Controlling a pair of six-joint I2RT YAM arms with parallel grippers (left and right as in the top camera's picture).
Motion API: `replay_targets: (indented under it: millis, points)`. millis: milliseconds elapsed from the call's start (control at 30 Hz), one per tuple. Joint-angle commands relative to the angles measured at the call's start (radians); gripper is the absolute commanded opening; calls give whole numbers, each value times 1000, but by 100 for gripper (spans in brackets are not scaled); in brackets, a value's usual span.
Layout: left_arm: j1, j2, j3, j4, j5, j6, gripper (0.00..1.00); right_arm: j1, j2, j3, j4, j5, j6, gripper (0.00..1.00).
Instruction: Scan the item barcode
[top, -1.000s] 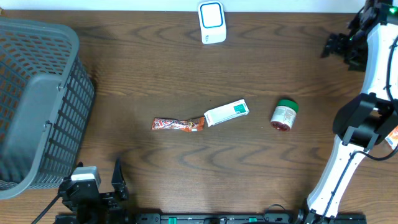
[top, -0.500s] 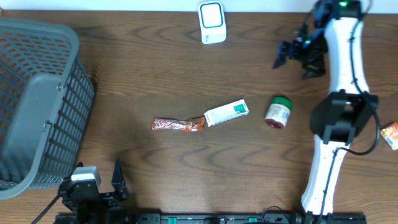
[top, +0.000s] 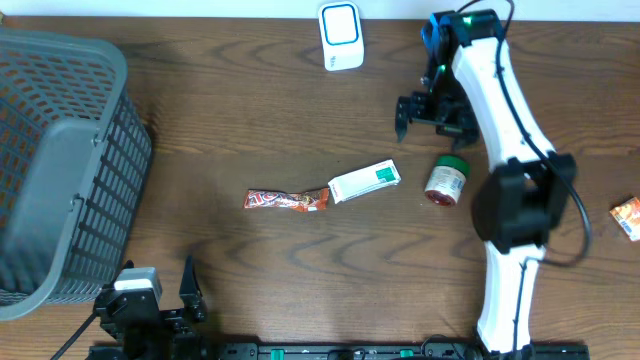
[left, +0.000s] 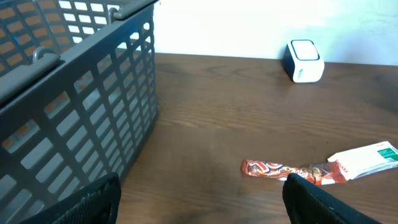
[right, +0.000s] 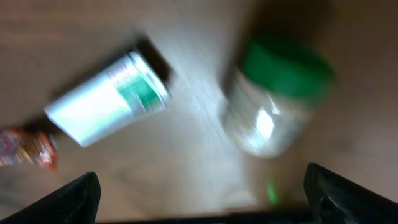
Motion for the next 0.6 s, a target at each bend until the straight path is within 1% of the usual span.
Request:
replay_targets:
  millis: [0, 100, 200, 267, 433, 500, 567]
  points:
    - [-3, -6, 2, 3, 6, -1, 84, -2, -246, -163, -1, 132, 97, 99]
    - [-3, -6, 2, 3, 6, -1, 84, -2, -406, -351, 96, 198, 105, 99]
    - [-3, -6, 2, 3, 6, -1, 84, -5, -534, -576, 309, 200, 101, 99]
    - [-3, -6, 2, 3, 6, -1, 84, -10, -586, -727, 451, 199, 101, 99]
    - [-3, -6, 2, 3, 6, -1, 84, -37, -589, -980, 708, 192, 101, 99]
    - [-3, -6, 2, 3, 6, -1, 84, -48, -586, -1029, 780, 171, 101, 99]
    - [-3, -6, 2, 3, 6, -1, 84, -52, -585, -1042, 819, 163, 101, 99]
